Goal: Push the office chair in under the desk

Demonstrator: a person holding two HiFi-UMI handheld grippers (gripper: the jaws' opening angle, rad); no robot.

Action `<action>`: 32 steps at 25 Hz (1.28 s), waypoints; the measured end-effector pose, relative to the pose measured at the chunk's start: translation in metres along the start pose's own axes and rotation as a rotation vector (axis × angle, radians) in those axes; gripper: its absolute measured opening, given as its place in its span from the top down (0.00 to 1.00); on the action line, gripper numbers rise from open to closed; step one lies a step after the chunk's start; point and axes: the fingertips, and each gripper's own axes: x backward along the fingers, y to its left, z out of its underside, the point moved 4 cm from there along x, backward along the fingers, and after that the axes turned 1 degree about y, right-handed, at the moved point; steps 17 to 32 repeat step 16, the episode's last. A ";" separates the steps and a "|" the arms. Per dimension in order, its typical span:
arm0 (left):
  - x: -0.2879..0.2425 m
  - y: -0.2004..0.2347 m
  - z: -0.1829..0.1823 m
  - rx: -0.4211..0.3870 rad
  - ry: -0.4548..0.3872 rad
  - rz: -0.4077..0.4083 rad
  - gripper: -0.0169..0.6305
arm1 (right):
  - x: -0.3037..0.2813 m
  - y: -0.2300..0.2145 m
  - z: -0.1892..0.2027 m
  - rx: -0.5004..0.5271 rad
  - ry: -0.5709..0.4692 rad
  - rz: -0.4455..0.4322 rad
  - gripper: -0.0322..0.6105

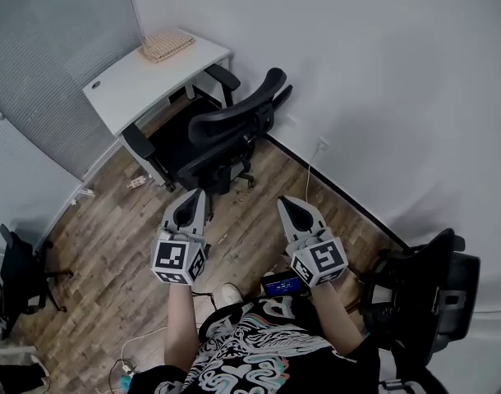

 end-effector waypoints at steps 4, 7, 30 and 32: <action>-0.004 -0.007 -0.003 0.011 -0.012 0.038 0.93 | 0.005 -0.007 0.001 0.013 0.012 -0.012 0.91; -0.005 -0.016 -0.002 -0.018 -0.006 0.043 0.93 | 0.013 -0.019 0.001 0.008 0.011 0.002 0.91; -0.011 -0.021 0.002 -0.023 0.008 0.030 0.93 | 0.017 -0.030 0.007 -0.006 0.027 0.003 0.91; -0.011 -0.021 0.002 -0.023 0.008 0.030 0.93 | 0.017 -0.030 0.007 -0.006 0.027 0.003 0.91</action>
